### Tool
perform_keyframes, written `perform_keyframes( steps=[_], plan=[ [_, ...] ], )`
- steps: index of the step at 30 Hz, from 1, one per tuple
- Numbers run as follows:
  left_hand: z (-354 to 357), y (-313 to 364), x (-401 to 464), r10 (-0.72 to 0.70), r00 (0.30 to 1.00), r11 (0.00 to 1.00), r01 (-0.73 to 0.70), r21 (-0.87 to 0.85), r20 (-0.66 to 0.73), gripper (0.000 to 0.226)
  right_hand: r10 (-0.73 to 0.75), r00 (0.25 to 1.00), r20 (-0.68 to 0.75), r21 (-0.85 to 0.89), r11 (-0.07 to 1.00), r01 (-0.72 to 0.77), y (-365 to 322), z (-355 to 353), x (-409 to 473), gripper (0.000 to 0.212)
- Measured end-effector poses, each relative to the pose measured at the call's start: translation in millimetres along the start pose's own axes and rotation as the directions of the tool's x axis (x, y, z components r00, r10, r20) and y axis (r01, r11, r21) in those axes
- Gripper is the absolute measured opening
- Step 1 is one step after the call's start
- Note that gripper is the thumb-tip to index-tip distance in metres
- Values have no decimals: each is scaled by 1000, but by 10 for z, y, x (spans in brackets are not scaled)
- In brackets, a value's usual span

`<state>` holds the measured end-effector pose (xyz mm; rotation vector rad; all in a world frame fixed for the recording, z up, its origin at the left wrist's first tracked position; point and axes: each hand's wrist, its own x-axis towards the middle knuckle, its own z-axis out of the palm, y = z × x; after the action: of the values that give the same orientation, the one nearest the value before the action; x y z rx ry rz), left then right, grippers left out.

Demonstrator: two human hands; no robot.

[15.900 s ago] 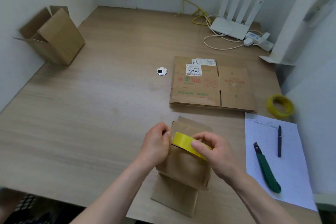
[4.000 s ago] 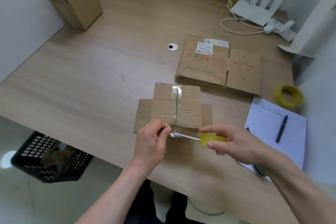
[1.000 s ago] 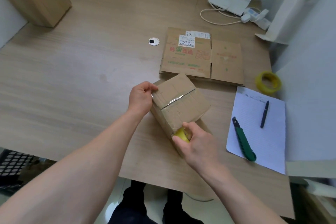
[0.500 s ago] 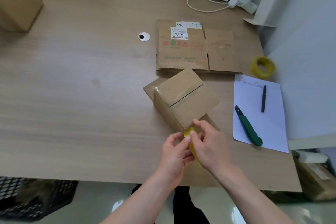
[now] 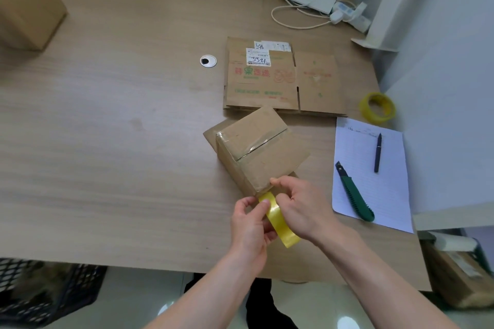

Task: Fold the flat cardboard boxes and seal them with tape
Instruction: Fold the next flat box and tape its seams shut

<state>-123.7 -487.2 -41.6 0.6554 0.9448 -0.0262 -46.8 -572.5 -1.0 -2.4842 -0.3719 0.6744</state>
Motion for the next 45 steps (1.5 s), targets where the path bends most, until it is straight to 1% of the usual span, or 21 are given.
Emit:
perform_keyframes(
  steps=[4, 7, 10, 15, 17, 19, 21, 23, 24, 26, 27, 30, 32, 34, 35, 37, 39, 40, 42, 43, 45],
  plan=[
    [63, -63, 25, -38, 998, 996, 34, -82, -52, 13, -20, 998, 64, 6, 1000, 19, 18, -41, 79, 48],
    [122, -107, 31, -67, 996, 989, 59, -134, -57, 16, -28, 996, 84, 1, 1000, 28, -3, -81, 139, 60],
    [197, -126, 51, -60, 997, 976, 51, -211, -38, 20, -43, 992, 115, 1, 999, 44, 2, -105, 189, 63],
    [267, -146, 91, -27, 996, 944, -1, -331, -80, 19, -81, 984, 156, 53, 996, 74, -14, -154, 198, 62],
    [281, -164, 91, 15, 996, 945, -41, -325, -82, 19, -133, 983, 126, 123, 985, 117, 70, -211, 168, 54],
    [267, -168, 116, 61, 991, 955, -93, -283, -120, 13, -118, 993, -22, 162, 980, 120, 309, -318, 194, 44],
    [236, -161, 140, 91, 981, 962, -130, -239, -169, 9, -15, 979, -203, 43, 999, 24, 708, -474, 255, 40],
    [210, -146, 154, 108, 977, 963, -149, -223, -186, 9, 128, 957, -259, -165, 971, -175, 1169, -604, 305, 48],
    [205, -144, 154, 115, 975, 963, -156, -220, -189, 9, 199, 952, -233, -249, 934, -257, 1375, -634, 308, 55],
    [212, -148, 143, 121, 975, 964, -161, -211, -189, 10, 293, 944, -149, -360, 873, -328, 1720, -622, 287, 65],
    [218, -151, 138, 120, 975, 965, -159, -207, -189, 10, 308, 944, -117, -384, 863, -329, 1846, -595, 275, 62],
    [215, -152, 130, 118, 974, 972, -154, -179, -195, 10, 278, 955, -100, -414, 862, -294, 2022, -545, 283, 40],
    [204, -143, 130, 119, 972, 974, -154, -169, -201, 9, 268, 955, -129, -371, 880, -297, 1980, -548, 295, 22],
    [196, -132, 135, 118, 972, 975, -152, -161, -202, 8, 295, 938, -181, -153, 934, -323, 1853, -588, 278, 9],
    [195, -128, 137, 115, 973, 977, -148, -156, -200, 7, 281, 935, -217, -33, 955, -295, 1761, -616, 254, 10],
    [203, -127, 146, 107, 973, 979, -138, -148, -202, 8, 166, 950, -266, 105, 984, -143, 1494, -692, 157, 9],
    [212, -122, 157, 103, 972, 980, -136, -148, -209, 8, -51, 975, -217, 103, 992, 75, 1184, -774, 11, 6],
    [215, -119, 162, 102, 972, 980, -135, -146, -214, 9, -200, 964, -174, 44, 977, 211, 1026, -819, -72, 16],
    [215, -112, 164, 101, 969, 982, -134, -135, -223, 9, -461, 884, -72, -143, 882, 448, 746, -910, -195, 26],
    [213, -107, 160, 101, 969, 983, -133, -128, -227, 8, -548, 836, -32, -240, 816, 526, 638, -948, -220, 31],
    [207, -98, 149, 103, 967, 985, -131, -110, -233, 7, -625, 781, 23, -383, 716, 584, 472, -979, -222, 36]
  ],
)
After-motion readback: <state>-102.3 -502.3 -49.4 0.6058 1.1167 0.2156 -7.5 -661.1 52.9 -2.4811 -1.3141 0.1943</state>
